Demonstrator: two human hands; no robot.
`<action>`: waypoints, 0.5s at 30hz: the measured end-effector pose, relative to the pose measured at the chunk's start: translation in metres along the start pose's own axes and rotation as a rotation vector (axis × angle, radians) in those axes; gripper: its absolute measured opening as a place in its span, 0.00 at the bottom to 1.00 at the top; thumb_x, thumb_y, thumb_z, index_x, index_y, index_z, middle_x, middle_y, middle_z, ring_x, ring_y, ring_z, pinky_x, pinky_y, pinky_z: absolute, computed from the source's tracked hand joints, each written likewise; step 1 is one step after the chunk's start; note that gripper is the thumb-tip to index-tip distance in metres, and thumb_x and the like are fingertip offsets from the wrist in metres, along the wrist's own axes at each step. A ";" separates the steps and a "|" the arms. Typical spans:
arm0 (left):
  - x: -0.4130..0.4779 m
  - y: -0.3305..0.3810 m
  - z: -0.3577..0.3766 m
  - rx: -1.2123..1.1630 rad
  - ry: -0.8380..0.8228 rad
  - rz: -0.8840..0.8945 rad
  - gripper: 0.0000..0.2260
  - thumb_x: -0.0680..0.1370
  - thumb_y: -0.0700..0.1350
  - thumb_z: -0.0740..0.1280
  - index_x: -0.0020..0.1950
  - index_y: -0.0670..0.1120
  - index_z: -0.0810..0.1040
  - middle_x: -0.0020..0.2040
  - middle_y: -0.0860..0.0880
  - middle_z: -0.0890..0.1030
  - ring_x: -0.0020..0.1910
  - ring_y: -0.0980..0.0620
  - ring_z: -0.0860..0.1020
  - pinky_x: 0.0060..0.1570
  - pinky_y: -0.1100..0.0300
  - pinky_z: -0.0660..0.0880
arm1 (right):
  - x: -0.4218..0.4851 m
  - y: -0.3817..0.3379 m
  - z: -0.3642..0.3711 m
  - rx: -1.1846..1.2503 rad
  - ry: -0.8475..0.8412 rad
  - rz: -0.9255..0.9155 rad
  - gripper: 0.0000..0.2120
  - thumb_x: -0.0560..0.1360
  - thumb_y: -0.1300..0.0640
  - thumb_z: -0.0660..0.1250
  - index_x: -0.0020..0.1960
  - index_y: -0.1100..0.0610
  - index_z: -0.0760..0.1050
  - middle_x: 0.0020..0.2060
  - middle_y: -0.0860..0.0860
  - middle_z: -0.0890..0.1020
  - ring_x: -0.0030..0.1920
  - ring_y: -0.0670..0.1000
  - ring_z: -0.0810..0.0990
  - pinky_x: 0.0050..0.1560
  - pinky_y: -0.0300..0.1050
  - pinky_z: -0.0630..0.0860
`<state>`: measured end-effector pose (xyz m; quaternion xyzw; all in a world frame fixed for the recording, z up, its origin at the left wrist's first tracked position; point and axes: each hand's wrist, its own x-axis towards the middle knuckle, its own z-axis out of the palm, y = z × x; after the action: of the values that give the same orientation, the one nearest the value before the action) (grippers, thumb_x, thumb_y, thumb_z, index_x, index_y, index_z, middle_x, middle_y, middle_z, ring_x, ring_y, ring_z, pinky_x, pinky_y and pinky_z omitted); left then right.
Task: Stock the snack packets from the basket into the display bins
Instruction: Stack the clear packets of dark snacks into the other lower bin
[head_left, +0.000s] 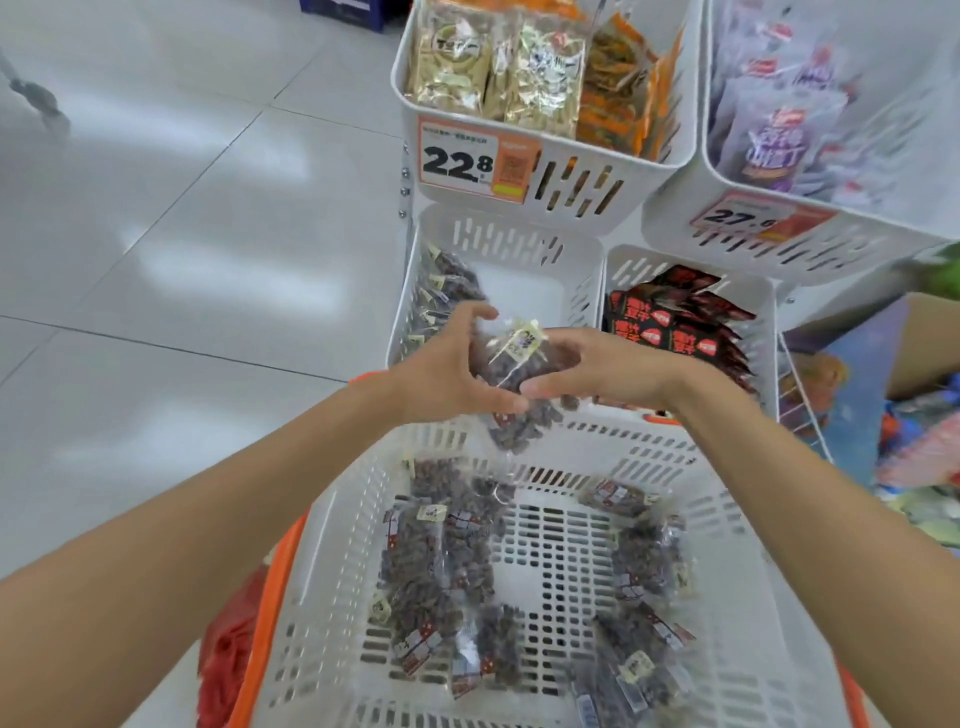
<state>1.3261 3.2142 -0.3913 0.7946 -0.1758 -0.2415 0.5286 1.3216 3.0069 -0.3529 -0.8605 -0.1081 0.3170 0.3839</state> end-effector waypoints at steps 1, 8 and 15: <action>0.010 0.000 -0.005 0.010 0.010 -0.004 0.36 0.70 0.48 0.78 0.72 0.48 0.63 0.50 0.47 0.76 0.41 0.60 0.78 0.38 0.62 0.78 | 0.006 0.008 -0.008 -0.023 0.050 0.002 0.10 0.75 0.46 0.71 0.38 0.42 0.72 0.31 0.41 0.69 0.31 0.43 0.67 0.37 0.41 0.65; 0.064 -0.029 -0.012 -0.038 -0.066 -0.044 0.25 0.69 0.55 0.76 0.59 0.43 0.75 0.51 0.43 0.82 0.46 0.47 0.82 0.42 0.53 0.82 | 0.033 0.027 -0.029 0.073 0.061 -0.116 0.21 0.79 0.56 0.67 0.32 0.36 0.76 0.26 0.38 0.70 0.28 0.38 0.67 0.33 0.31 0.64; 0.086 -0.051 -0.032 0.175 0.194 0.043 0.41 0.67 0.60 0.74 0.76 0.53 0.62 0.66 0.56 0.71 0.65 0.57 0.70 0.65 0.59 0.69 | 0.057 0.048 -0.050 -0.139 0.523 -0.122 0.22 0.73 0.47 0.73 0.63 0.51 0.74 0.55 0.49 0.79 0.54 0.50 0.78 0.56 0.50 0.76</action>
<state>1.4163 3.2119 -0.4449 0.8534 -0.1611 -0.1357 0.4767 1.3940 2.9693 -0.3887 -0.9293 -0.0784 0.0523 0.3571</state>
